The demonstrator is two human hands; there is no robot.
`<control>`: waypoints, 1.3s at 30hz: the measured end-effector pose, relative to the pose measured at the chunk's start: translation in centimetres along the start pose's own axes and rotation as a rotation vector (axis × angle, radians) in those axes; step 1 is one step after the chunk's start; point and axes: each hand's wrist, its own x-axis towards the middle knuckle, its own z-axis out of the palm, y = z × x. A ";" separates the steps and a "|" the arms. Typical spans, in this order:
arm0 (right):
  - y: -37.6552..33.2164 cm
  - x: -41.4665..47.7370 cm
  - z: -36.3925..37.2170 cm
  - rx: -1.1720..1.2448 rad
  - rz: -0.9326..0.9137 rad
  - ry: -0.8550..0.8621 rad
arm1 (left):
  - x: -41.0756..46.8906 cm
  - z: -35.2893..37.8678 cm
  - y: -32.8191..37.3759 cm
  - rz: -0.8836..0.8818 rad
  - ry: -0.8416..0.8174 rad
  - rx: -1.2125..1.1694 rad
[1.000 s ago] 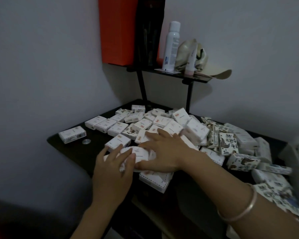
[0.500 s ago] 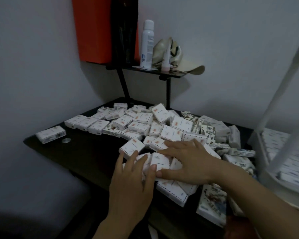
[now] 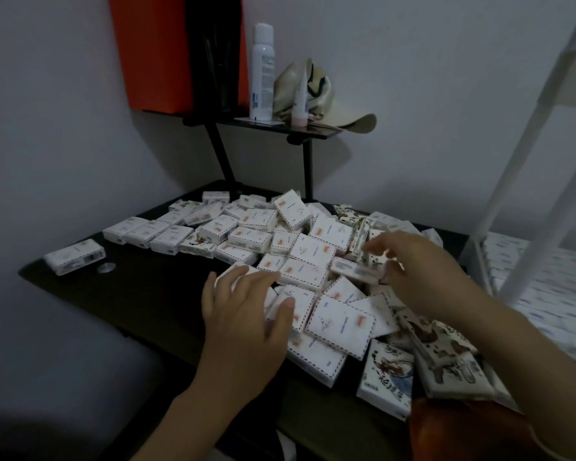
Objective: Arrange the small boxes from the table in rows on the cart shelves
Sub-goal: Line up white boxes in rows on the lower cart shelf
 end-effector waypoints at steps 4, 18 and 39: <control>1.7 -1.1 -0.3 -0.115 0.053 -0.225 | 0.7 0.3 0.1 0.052 -0.114 0.149; 2.4 -0.1 0.0 -0.231 0.112 -0.390 | 0.6 -0.8 2.4 -0.063 -0.069 -0.298; 2.6 -2.3 -4.3 0.322 0.154 -0.025 | 5.1 -1.2 7.3 -0.345 -0.130 -0.945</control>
